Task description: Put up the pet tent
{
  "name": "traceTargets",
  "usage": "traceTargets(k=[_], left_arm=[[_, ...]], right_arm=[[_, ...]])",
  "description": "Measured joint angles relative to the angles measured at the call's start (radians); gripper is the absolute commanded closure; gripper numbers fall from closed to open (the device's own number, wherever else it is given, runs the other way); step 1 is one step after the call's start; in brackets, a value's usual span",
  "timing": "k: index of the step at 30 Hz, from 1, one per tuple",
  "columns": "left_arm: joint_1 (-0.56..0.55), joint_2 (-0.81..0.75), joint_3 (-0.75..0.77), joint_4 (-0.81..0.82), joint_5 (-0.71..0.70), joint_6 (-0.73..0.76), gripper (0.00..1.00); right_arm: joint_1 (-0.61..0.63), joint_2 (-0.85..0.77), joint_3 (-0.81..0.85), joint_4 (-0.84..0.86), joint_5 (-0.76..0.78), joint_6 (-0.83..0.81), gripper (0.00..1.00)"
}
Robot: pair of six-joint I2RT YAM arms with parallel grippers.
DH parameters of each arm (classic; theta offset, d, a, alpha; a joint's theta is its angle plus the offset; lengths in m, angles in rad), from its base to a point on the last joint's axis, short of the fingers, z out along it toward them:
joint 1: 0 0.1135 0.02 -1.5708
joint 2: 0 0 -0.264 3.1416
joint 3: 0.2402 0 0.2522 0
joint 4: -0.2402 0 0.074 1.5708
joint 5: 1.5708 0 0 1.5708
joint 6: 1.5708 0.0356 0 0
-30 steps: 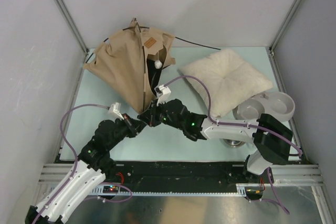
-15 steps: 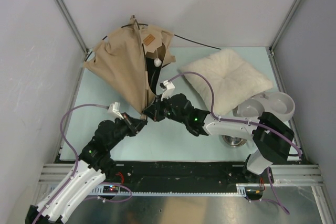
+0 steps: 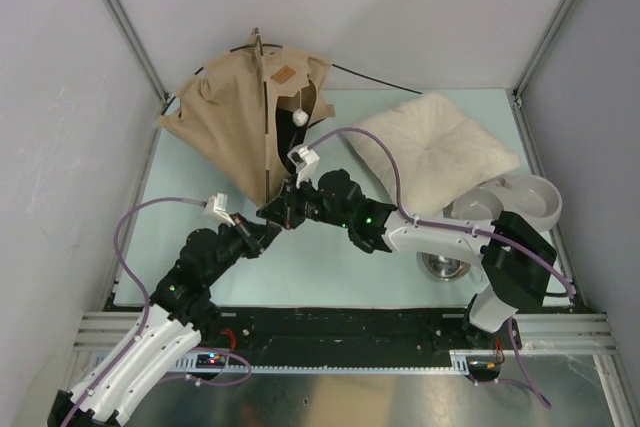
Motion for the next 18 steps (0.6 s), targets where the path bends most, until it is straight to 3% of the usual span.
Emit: traceTargets(k=[18], left_arm=[[0.0, -0.009, 0.0, -0.008, -0.02, 0.0, 1.0]], right_arm=[[0.0, 0.074, 0.049, 0.04, 0.023, -0.116, 1.0]])
